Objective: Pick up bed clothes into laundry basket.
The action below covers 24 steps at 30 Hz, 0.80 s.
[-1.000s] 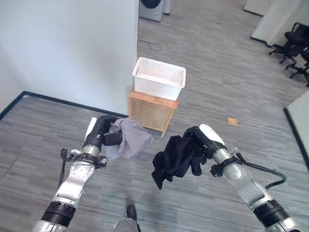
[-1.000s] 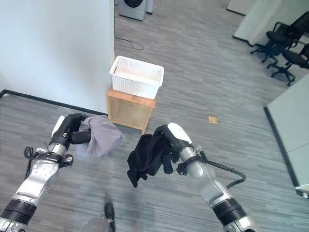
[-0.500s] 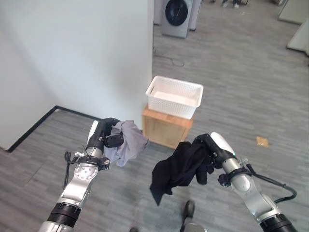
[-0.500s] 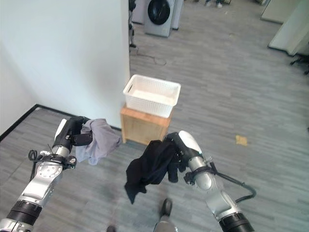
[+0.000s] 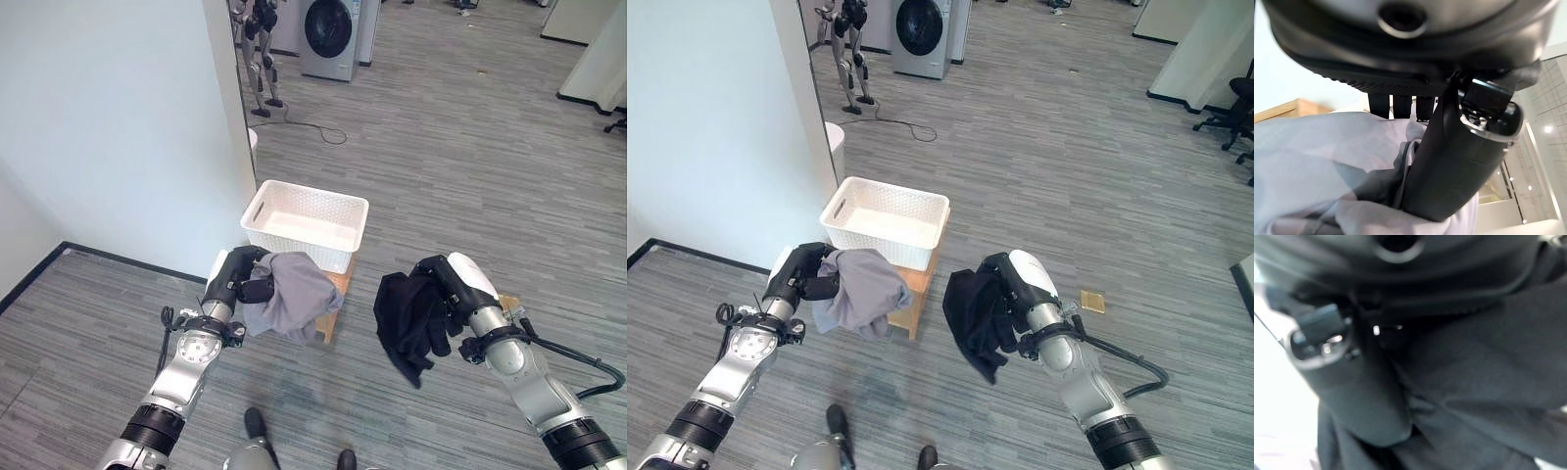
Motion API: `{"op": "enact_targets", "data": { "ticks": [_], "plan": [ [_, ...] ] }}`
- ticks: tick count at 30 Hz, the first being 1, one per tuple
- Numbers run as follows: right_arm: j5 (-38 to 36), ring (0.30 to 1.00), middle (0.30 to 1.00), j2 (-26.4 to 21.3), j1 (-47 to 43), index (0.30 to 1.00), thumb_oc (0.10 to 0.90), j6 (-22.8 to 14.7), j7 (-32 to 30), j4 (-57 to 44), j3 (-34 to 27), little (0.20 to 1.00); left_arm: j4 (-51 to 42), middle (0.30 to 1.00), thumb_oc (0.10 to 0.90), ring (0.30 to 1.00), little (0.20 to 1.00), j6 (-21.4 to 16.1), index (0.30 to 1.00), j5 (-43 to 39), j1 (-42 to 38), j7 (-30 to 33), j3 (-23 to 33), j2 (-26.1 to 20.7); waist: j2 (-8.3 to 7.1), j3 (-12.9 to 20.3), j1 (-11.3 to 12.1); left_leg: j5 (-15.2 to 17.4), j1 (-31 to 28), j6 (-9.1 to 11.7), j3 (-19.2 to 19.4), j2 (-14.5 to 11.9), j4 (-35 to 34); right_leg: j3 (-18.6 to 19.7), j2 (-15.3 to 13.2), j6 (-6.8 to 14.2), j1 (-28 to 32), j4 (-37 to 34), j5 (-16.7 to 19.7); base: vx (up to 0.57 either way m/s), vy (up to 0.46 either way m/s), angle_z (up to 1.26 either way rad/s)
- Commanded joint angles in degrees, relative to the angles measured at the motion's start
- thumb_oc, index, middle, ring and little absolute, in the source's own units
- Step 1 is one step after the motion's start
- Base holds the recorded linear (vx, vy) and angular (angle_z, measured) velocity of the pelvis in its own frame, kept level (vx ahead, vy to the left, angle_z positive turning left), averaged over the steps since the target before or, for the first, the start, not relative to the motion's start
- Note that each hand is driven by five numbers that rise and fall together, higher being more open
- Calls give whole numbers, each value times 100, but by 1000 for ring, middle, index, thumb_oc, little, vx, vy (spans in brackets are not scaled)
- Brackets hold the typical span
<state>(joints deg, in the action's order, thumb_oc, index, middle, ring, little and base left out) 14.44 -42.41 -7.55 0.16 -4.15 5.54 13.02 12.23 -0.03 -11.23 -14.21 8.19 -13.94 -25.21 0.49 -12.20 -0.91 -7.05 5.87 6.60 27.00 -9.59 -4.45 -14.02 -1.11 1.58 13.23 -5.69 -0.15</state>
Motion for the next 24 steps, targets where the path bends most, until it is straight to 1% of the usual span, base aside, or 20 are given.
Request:
{"op": "enact_targets", "data": {
  "ticks": [1,3,4,5,7,8,9,10,11,12,13,14,15,16,17,18,20,21,23,24],
  "plan": [
    [-69,300,300,-357,-1091,300,400,-573,-522,-840,-703,300,-811,300,400,300,300,-772,300,22,-674,207,37,-262,7,660,259,-169,-254,-246,-48,337,20,-91,-373,510,163,106,-328,268,96,16],
    [2,300,300,-496,-1240,300,400,-554,-591,-824,-755,300,-917,300,400,300,300,-776,300,-31,-627,167,-7,-291,-27,805,295,-28,-444,-317,-37,396,-43,-184,-439,587,168,574,-493,396,148,-16],
    [73,300,300,-612,-1424,300,400,-494,-660,-752,-808,300,-1006,300,400,300,300,-762,300,-81,-613,115,-52,-326,-65,821,289,169,-652,-430,50,459,-55,-293,-575,789,-22,1414,-439,374,190,-24],
    [69,300,300,-642,-1545,300,400,-450,-698,-747,-842,300,-1021,300,400,300,300,-748,300,-113,-640,128,-81,-337,-71,774,238,287,-772,-504,48,503,-55,-299,-701,934,-256,2046,-343,333,191,-4],
    [56,300,300,-758,-1787,300,400,-378,-824,-702,-909,300,-999,300,400,300,300,-745,300,-180,-773,181,-214,-335,-67,670,82,452,-981,-612,-25,541,-55,-220,-837,1140,-748,3052,33,161,131,15],
    [7,300,300,-824,-1941,300,400,-351,-900,-668,-965,300,-983,300,400,300,300,-749,300,-185,-873,210,-248,-340,-27,602,32,401,-997,-700,58,506,-55,-241,-875,1122,-1059,3473,211,141,105,63],
    [-22,300,300,-897,-2029,300,400,-334,-962,-660,-1007,300,-983,300,400,300,300,-743,300,-196,-905,203,-275,-356,-37,616,14,542,-1106,-679,-49,543,-55,-202,-973,1157,-1160,3516,179,92,42,75],
    [-57,300,300,-978,-2146,300,400,-307,-1031,-582,-1038,300,-994,300,400,300,300,-751,300,-222,-973,196,-297,-361,-11,568,-3,524,-1119,-704,-34,523,-55,-325,-1074,1014,-1287,3429,138,207,31,61],
    [-86,300,300,-1016,-2179,300,400,-310,-1082,-574,-1064,300,-1011,300,400,300,300,-761,300,-229,-1012,178,-326,-346,-18,573,-3,666,-1175,-657,-208,565,-55,-250,-1147,1000,-1319,3253,-16,39,-26,46],
    [-91,300,300,-1021,-2187,300,400,-316,-1087,-569,-1066,300,-1008,300,400,300,300,-761,300,-229,-1023,179,-326,-346,7,554,-14,548,-1123,-683,-121,512,-55,-360,-1117,910,-1332,3204,68,120,-49,47],
    [-140,300,300,-1094,-2267,300,400,-291,-1211,-532,-1141,300,-984,300,400,300,300,-798,300,-286,-1134,167,-445,-249,-2,546,-38,621,-1116,-639,-284,516,-55,-326,-1174,764,-1399,2618,-111,22,-66,53],
    [-142,300,300,-1099,-2270,300,400,-292,-1213,-528,-1142,300,-977,300,400,300,300,-801,300,-286,-1144,168,-449,-245,11,546,-51,614,-1109,-634,-301,500,-55,-352,-1155,755,-1377,2576,-92,179,-122,62],
    [-114,300,300,-1153,-2328,300,400,-270,-1269,-494,-1123,300,-904,300,400,300,300,-840,300,-304,-1247,156,-558,-147,-58,584,-98,682,-1132,-595,-500,534,-55,-70,-1058,753,-1411,1826,-36,155,-134,71],
    [-68,300,300,-1170,-2400,300,400,-237,-1274,-463,-1075,300,-839,300,400,300,300,-857,300,-329,-1311,149,-631,-92,-101,606,-113,716,-1148,-574,-621,543,-55,91,-980,783,-1350,1418,49,194,-170,87],
    [0,300,300,-1157,-2392,300,400,-203,-1307,-435,-1046,300,-806,300,400,300,300,-853,300,-338,-1343,172,-691,-46,-161,627,-86,709,-1139,-571,-708,564,-55,192,-964,800,-1331,1194,185,123,-120,72],
    [64,300,300,-1205,-2435,300,400,-196,-1279,-432,-1019,300,-801,300,400,300,300,-877,300,-363,-1340,141,-683,-39,-205,656,-51,736,-1172,-552,-716,558,-55,140,-1009,850,-1237,1046,201,89,-112,74],
    [161,300,300,-1177,-2687,300,400,-117,-1224,-206,-760,300,-749,300,400,300,300,-855,300,-361,-1286,113,-712,14,-295,759,85,763,-1231,-540,-691,557,-55,-39,-1114,899,-1029,829,425,115,-99,61],
    [209,300,300,-1159,-2824,300,400,-81,-1213,-65,-584,300,-753,300,400,300,300,-852,300,-397,-1247,96,-718,36,-322,811,140,765,-1234,-516,-717,553,-55,-82,-1085,905,-936,706,491,131,-83,20],
    [224,300,300,-1157,-2930,300,400,-60,-1194,37,-471,300,-771,300,400,300,300,-852,300,-435,-1206,92,-677,47,-331,849,156,732,-1214,-499,-724,538,-55,-148,-1075,905,-860,572,550,75,-58,-7],
    [274,300,300,-1128,-3019,300,400,-32,-1125,238,-276,300,-807,300,400,300,300,-853,300,-470,-1124,79,-650,56,-343,891,236,739,-1208,-455,-750,525,-55,-256,-1077,929,-717,426,584,45,-38,5]
  ]
}}
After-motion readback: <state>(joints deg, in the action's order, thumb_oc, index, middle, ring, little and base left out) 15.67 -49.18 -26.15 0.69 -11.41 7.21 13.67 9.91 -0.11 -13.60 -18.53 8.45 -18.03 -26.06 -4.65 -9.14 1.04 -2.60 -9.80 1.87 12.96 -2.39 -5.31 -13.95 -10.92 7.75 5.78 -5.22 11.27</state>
